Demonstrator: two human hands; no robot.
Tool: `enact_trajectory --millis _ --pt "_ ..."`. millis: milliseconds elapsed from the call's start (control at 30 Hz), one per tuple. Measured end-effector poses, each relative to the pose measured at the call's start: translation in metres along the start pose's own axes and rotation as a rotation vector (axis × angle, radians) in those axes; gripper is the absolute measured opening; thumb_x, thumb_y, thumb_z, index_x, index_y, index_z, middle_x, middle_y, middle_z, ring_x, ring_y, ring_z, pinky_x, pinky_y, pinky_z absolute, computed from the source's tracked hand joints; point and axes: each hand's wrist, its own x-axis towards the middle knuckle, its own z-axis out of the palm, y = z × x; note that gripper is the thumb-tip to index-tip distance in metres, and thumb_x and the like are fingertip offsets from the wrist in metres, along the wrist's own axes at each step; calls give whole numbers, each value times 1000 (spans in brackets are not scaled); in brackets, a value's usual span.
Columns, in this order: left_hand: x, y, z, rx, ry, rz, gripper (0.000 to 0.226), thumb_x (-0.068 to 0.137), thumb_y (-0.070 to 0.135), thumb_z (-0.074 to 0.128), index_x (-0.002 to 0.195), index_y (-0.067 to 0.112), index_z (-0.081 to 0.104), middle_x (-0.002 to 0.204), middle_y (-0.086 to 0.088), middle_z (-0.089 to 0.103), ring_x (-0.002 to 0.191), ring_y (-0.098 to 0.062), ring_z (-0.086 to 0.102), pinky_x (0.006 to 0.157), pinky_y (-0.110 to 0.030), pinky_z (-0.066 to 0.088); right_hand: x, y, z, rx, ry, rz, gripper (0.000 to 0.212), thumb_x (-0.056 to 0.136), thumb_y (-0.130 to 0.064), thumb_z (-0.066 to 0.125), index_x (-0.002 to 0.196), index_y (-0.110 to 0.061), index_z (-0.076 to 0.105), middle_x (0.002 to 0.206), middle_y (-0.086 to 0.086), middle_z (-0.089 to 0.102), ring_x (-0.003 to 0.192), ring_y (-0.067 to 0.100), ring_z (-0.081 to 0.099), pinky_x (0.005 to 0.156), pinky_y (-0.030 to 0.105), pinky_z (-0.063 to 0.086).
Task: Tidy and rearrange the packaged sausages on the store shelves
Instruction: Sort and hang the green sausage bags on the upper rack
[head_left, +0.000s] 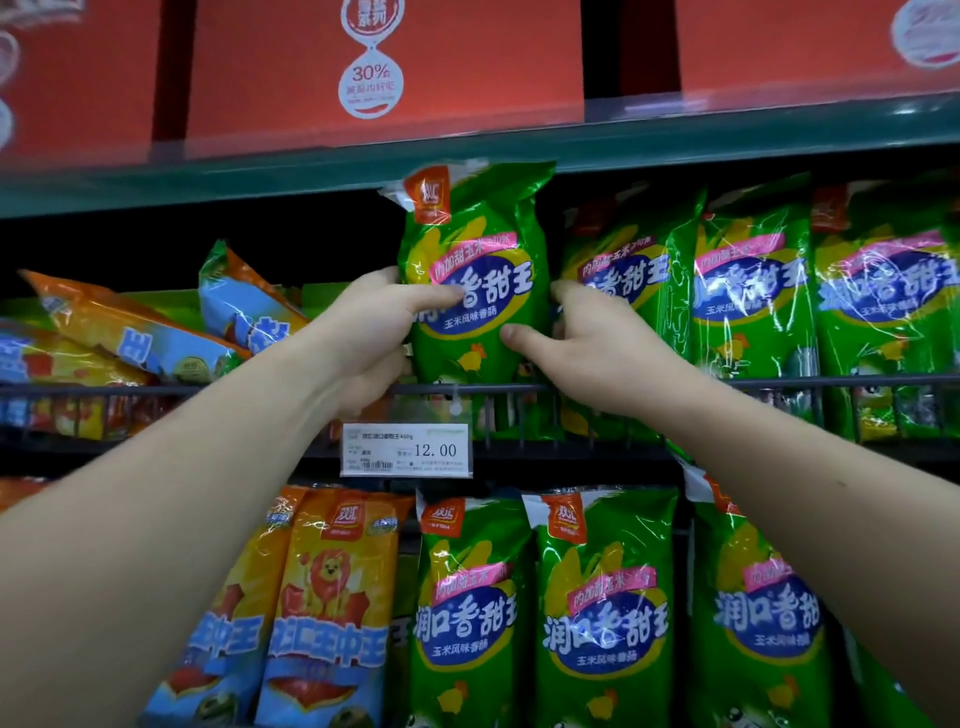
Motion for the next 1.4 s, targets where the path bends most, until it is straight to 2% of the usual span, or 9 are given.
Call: enact_trajectory --millis 200,433,533,600,667,800,1000,1200,1400 --pt "-2 1 0 165 8 9 35 88 26 72 120 18 61 105 0 76 100 -24 71 100 -58 46 2 2 7 -26 73 3 43 88 -52 61 116 -21 49 88 3 66 86 28 64 77 44 54" --pt "7 -3 5 248 86 24 28 89 26 72 112 13 61 102 -7 75 90 -26 74 86 -53 57 -1 0 9 -70 146 41 50 86 -52 65 115 -15 49 92 6 65 90 31 63 79 46 54" --pt "14 -8 6 564 248 104 32 84 36 76 101 15 59 103 -6 71 93 -26 68 88 -45 56 -5 -1 11 -122 239 40 54 83 -49 72 116 -13 46 100 8 64 96 34 62 80 47 53" --pt "17 -13 7 745 349 130 52 80 39 80 115 11 54 109 -8 65 98 -27 62 83 -39 52 -6 -1 12 -136 247 28 51 84 -42 74 117 -13 46 105 9 61 97 35 60 81 47 53" --pt "19 -17 9 825 365 144 64 79 35 81 127 7 49 116 -10 62 104 -28 59 76 -33 42 -5 2 12 -140 230 12 39 87 -32 72 112 -14 49 97 7 57 91 35 60 77 42 52" --pt "17 -20 10 899 372 166 65 82 33 78 132 6 46 120 -11 60 108 -28 57 75 -30 36 -3 11 13 -124 220 -31 13 88 -19 61 100 -17 57 86 6 62 80 30 60 71 41 54" --pt "7 -14 0 866 404 206 52 84 34 75 125 13 50 105 -2 59 95 -22 58 74 -29 39 -7 12 15 -103 245 -98 11 89 -20 59 99 -16 57 85 4 60 81 29 57 70 42 53" --pt "-4 -5 -22 892 461 322 31 84 22 68 111 14 57 98 -3 62 93 -21 60 80 -33 49 -15 7 14 -93 258 -173 11 91 -27 59 100 -22 58 84 -3 59 77 22 58 66 39 53" --pt "-17 2 -51 1229 351 268 38 86 5 58 123 14 62 126 -8 58 109 -25 57 85 -27 42 -21 -3 16 -179 239 -179 17 91 -39 56 104 -28 56 92 -9 61 82 21 60 67 33 46"
